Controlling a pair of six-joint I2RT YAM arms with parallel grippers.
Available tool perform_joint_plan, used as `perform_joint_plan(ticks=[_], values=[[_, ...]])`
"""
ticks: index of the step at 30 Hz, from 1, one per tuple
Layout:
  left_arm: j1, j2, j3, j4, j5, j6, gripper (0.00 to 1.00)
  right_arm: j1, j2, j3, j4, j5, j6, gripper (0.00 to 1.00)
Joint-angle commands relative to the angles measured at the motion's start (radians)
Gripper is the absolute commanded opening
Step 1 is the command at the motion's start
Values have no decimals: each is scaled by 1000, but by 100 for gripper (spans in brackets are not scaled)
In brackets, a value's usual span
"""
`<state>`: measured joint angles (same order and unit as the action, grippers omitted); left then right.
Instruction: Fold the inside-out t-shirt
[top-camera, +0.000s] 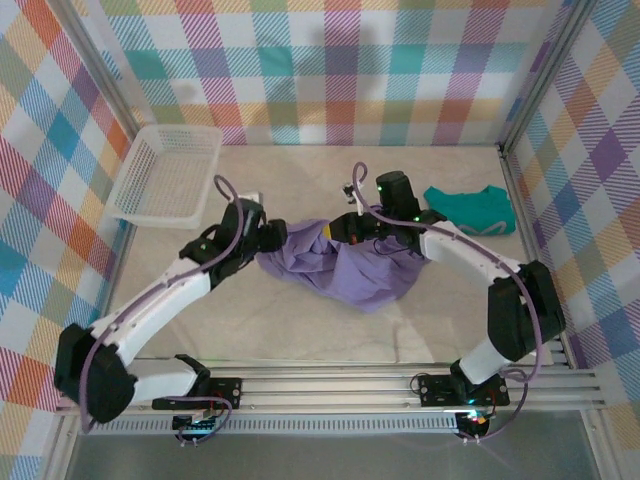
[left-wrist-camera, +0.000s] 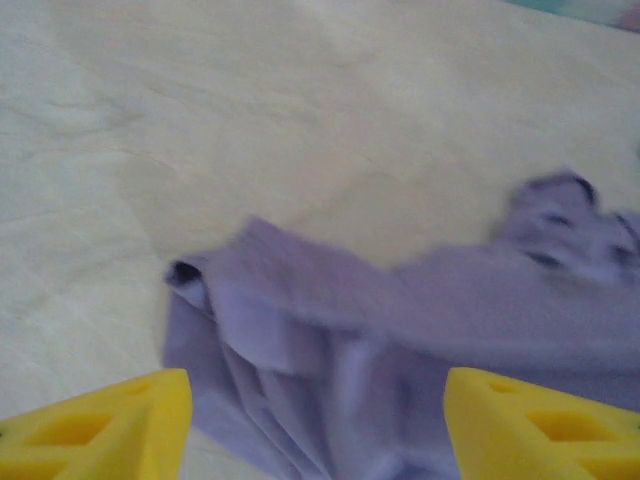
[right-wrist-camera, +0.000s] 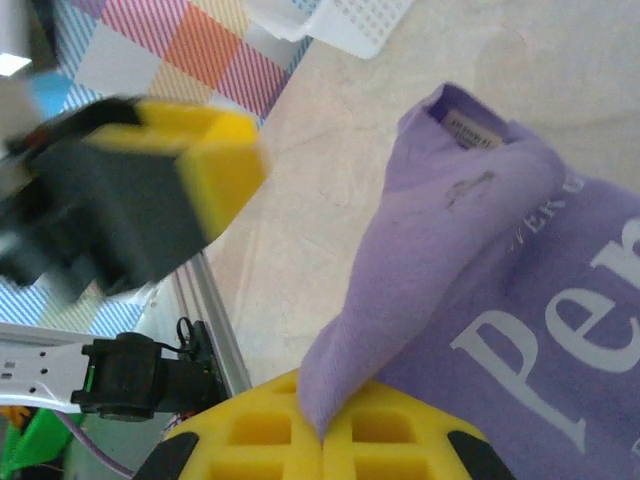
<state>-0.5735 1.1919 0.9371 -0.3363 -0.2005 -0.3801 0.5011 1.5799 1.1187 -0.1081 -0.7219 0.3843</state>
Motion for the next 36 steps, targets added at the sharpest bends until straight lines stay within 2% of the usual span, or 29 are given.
perform_joint_plan(ticks=[1, 3, 8, 13, 17, 19, 22, 24, 26, 29, 33, 36], values=[[-82, -54, -65, 121, 121, 9, 69, -26, 34, 36, 14, -75, 85, 0], [-120, -25, -79, 155, 176, 15, 67, -38, 35, 44, 7, -76, 85, 0], [-146, 107, -85, 249, 253, -11, 61, -66, 18, 66, -24, -76, 82, 0], [-149, 234, -46, 314, 241, -27, 57, -93, -1, 81, -67, -74, 69, 0], [-149, 326, -27, 328, 190, -1, 51, -118, -13, 81, -61, -82, 82, 0], [-148, 368, -37, 349, 182, 12, 45, -131, -18, 84, -42, -89, 97, 0], [-148, 406, -63, 363, 157, 31, 31, -156, -24, 96, -37, -91, 103, 0], [-146, 398, -95, 365, 134, 44, 23, -175, -31, 96, -35, -84, 108, 0], [-146, 367, -123, 364, 122, 50, 19, -183, -31, 96, -35, -82, 107, 0], [-145, 296, -165, 364, 136, 62, 20, -182, -19, 91, -24, -91, 108, 0], [-144, 210, -174, 375, 181, 81, 30, -181, -15, 66, -18, -101, 98, 0], [-145, 205, -129, 376, 222, 89, 37, -181, -20, 44, -13, -103, 94, 0]])
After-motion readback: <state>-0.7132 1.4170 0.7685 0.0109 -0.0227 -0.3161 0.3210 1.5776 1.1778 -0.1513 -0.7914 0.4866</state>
